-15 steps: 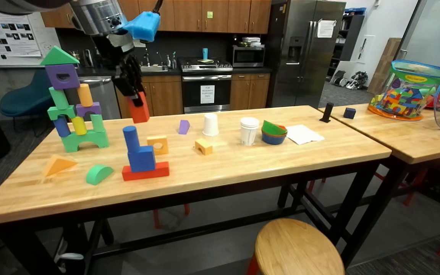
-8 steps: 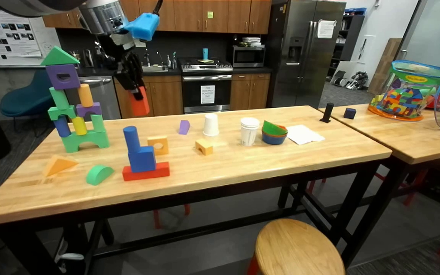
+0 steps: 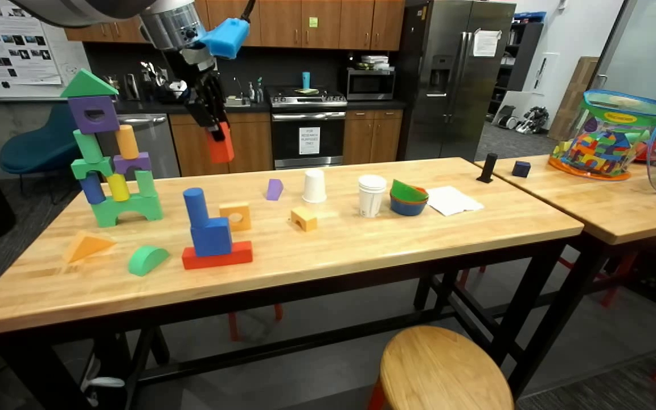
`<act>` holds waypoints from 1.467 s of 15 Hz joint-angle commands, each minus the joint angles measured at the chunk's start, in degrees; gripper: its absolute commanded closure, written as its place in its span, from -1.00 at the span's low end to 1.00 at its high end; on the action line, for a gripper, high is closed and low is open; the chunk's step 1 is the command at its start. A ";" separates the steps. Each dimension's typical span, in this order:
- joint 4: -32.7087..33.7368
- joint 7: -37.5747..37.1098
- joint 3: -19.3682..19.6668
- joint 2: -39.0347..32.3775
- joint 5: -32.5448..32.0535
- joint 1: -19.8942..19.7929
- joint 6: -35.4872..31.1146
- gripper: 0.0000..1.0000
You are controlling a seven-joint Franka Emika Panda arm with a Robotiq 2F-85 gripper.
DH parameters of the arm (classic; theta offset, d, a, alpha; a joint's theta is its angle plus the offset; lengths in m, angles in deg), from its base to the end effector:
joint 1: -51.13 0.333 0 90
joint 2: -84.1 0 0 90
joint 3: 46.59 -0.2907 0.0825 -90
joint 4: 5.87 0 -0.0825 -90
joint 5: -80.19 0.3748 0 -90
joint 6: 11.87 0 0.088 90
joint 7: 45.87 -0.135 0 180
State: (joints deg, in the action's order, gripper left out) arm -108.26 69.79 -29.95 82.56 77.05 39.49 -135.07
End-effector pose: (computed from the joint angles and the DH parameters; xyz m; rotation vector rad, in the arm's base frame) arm 0.5286 -0.2868 0.5136 2.0031 1.9593 0.0696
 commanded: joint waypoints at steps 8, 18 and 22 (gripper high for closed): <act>2.85 -0.61 -0.83 -2.19 -0.13 -3.29 1.43 0.62; -0.13 0.54 -0.77 -1.14 -2.37 -4.25 2.05 0.62; -1.33 0.96 -0.60 -0.89 -2.16 -4.72 2.08 0.62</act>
State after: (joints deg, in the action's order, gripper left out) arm -108.26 69.87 -30.30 80.48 75.76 35.46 -133.29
